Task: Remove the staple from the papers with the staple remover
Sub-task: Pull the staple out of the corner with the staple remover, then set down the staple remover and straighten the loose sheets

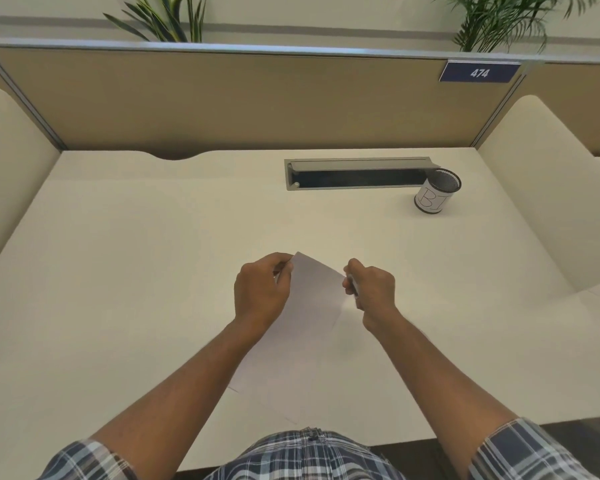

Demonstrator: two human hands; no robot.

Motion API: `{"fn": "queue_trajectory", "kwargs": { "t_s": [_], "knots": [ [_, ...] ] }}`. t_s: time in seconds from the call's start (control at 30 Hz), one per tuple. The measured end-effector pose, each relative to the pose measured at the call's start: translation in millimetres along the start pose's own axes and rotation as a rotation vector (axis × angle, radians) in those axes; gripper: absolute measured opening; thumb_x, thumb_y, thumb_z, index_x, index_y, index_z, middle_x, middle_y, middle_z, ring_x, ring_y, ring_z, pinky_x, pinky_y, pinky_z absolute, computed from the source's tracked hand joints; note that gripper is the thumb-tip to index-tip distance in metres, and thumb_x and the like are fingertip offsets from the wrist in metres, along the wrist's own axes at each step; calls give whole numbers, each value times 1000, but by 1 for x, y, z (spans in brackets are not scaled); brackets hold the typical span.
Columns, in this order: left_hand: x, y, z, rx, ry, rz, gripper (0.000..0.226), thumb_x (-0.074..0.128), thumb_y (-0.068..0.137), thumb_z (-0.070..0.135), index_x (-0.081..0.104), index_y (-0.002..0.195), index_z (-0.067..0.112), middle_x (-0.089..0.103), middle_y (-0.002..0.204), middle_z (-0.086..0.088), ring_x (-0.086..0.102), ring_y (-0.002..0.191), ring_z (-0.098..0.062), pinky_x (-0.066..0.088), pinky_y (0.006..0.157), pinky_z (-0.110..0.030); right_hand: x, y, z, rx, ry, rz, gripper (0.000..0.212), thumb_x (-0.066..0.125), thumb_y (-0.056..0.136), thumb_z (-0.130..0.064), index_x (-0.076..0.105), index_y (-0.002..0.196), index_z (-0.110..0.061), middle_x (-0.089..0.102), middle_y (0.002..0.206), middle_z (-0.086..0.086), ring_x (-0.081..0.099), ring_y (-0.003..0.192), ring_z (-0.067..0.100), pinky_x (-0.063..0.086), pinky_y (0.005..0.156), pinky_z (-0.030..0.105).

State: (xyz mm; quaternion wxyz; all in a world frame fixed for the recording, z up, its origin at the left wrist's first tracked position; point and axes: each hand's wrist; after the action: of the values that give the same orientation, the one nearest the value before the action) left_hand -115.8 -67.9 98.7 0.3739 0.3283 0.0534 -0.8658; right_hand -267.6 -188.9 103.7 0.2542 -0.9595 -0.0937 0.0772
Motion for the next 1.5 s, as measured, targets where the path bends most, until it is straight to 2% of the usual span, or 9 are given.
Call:
{"fn": "queue_trajectory", "kwargs": {
  "t_s": [0.13,0.27,0.4,0.5,0.63,0.8,1.0,1.23,1.5],
  "knots": [
    [0,0,-4,-29,-32,-12,11,68,94,25,77,100,25,76,90,17,71,85,0,60,78,-33,-34,39,6,-51,-335,132,27,72,64,-41,63,62,-15,72,61,-3,66,64,21,50,65,32],
    [-4,-3,-13,-40,-39,-2,11,69,94,23,77,101,22,75,89,15,72,85,-2,60,80,-35,-63,74,3,-191,-907,201,28,68,65,-47,65,76,-21,69,71,-10,66,71,18,47,62,27],
    [1,-4,-14,-56,-48,-4,11,70,93,21,77,101,21,76,90,13,72,85,-4,59,80,-32,-88,104,-5,-325,-1501,53,26,66,71,-44,66,86,-22,66,82,-4,65,79,24,52,71,30],
    [4,-5,-16,-61,-56,-5,11,70,93,20,78,101,21,76,90,12,72,85,-5,59,79,-30,-97,119,-13,-386,-1687,-103,21,66,76,-43,67,91,-27,64,88,-5,65,87,23,51,75,30],
    [5,-6,-16,-76,-60,-11,11,70,93,19,78,100,20,74,88,14,72,84,-6,57,77,-28,-104,131,-24,-399,-1813,-262,14,71,84,-44,72,94,-33,61,86,-9,66,91,19,50,78,30],
    [5,-7,-16,-89,-69,-14,11,70,93,18,78,101,20,72,86,17,71,83,-5,56,77,-27,-111,138,-25,-390,-1863,-283,17,64,90,-27,74,98,-38,65,91,-12,66,91,17,52,78,30],
    [4,-7,-16,-89,-70,-16,11,70,93,19,77,101,20,73,87,16,71,84,-5,55,76,-25,-117,143,-21,-369,-1904,-353,27,55,97,-25,67,121,-28,67,120,-5,62,112,21,51,86,32],
    [3,-11,-15,-72,-71,-22,12,70,93,18,77,102,19,69,85,20,70,82,-4,57,78,-29,-120,141,-8,-507,-1981,-226,27,54,92,-13,70,113,-18,67,115,2,66,104,28,56,85,36],
    [2,-13,-14,-67,-79,-22,12,69,93,18,77,102,19,70,85,19,70,84,-4,57,78,-29,-135,142,0,-599,-1729,-14,29,57,93,-13,73,112,-28,66,112,-2,62,104,27,50,78,34]
  ]
}}
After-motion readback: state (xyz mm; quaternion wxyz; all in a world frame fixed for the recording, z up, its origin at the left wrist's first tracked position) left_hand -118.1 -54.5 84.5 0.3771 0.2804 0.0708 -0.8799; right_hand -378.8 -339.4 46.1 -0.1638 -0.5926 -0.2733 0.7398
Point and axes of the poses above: each hand's wrist, its own y-axis towards the middle knuckle, its own x-axis out of the palm, z = x × y
